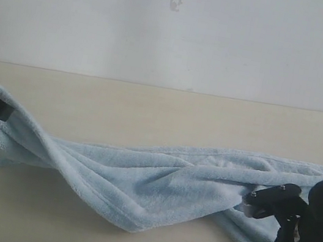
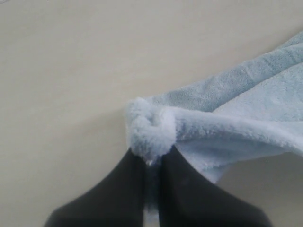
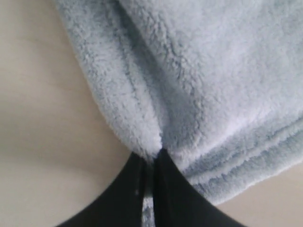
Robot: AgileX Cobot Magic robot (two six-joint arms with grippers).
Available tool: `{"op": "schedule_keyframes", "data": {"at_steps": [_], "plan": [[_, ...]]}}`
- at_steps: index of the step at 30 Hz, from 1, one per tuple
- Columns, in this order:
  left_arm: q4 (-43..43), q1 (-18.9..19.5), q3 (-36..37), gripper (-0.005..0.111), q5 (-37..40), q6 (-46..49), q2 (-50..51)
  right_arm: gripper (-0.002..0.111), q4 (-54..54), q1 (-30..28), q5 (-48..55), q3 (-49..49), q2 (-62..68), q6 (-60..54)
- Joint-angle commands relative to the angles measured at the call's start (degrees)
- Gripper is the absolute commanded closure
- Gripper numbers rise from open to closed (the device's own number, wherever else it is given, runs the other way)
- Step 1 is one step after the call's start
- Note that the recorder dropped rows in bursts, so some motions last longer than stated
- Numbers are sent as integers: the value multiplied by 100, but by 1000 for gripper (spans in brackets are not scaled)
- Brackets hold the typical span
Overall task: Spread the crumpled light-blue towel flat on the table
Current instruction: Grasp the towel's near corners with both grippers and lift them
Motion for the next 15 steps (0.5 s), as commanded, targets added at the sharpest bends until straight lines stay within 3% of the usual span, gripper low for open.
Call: {"op": "schedule_keyframes", "data": {"at_steps": [1,7,15], "plan": [[-92,12,7,103,-78,13,-64,105,-254,-9,-186,0,54,643],[304,12,7,103,-120,-528,-730,106,-589,-9,173,-336,-573,913],[1908,12,56,103,266,-1972,-1750,106,-2897,-471,763,-670,-2323,2498]]}}
